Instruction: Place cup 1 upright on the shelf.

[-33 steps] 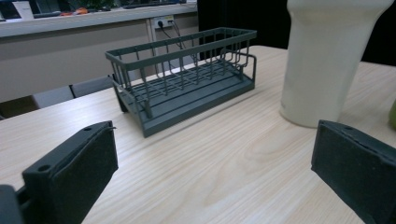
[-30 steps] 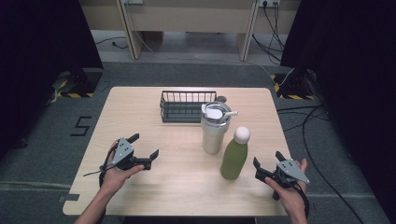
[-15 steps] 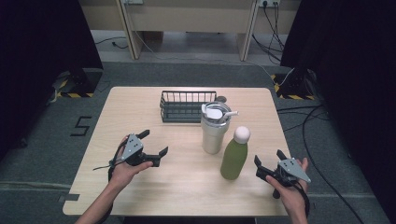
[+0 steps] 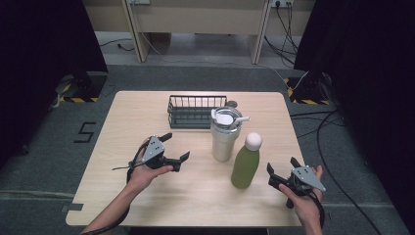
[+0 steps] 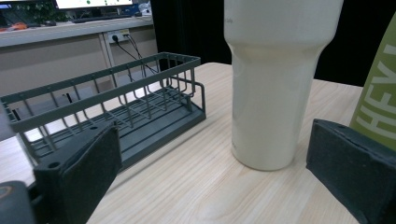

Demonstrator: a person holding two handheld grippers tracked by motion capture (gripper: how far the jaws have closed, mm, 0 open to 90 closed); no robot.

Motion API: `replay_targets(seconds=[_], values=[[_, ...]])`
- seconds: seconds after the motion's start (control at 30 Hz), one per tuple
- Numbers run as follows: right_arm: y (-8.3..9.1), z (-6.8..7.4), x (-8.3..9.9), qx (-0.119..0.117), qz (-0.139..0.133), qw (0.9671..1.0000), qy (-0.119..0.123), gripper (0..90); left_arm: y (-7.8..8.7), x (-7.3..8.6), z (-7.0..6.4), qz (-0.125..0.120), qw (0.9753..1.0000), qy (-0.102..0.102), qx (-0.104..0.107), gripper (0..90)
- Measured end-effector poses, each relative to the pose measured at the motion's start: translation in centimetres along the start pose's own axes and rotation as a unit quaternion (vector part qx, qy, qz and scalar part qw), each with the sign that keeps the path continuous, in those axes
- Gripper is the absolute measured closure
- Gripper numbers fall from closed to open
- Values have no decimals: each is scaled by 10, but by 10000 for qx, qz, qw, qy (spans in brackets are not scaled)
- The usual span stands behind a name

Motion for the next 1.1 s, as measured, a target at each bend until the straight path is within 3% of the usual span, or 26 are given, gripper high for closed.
replay_targets(seconds=[0.33,0.5,0.83,1.1], values=[[-1,0,1,15,15,10000,-3,105,-18,-1,-4,23,10000,-3,62,0],[-1,0,1,27,20,10000,-6,105,-28,-3,-7,36,9998,-107,147,0],[-2,-1,2,46,49,10000,7,105,-56,-7,-22,149,9981,-308,508,0],[-2,-1,2,62,49,10000,0,105,-78,-4,-28,196,9976,-244,614,0]])
Point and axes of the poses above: each handheld gripper's, and its own axes: y roughly backward along the jaws, x roughly out of its underside, z roughly to its left, the point moved 3 cm from there along -y, roughly forward along the jaws, and after that the axes turned 14 degrees about -z, right-handed, at the moved point
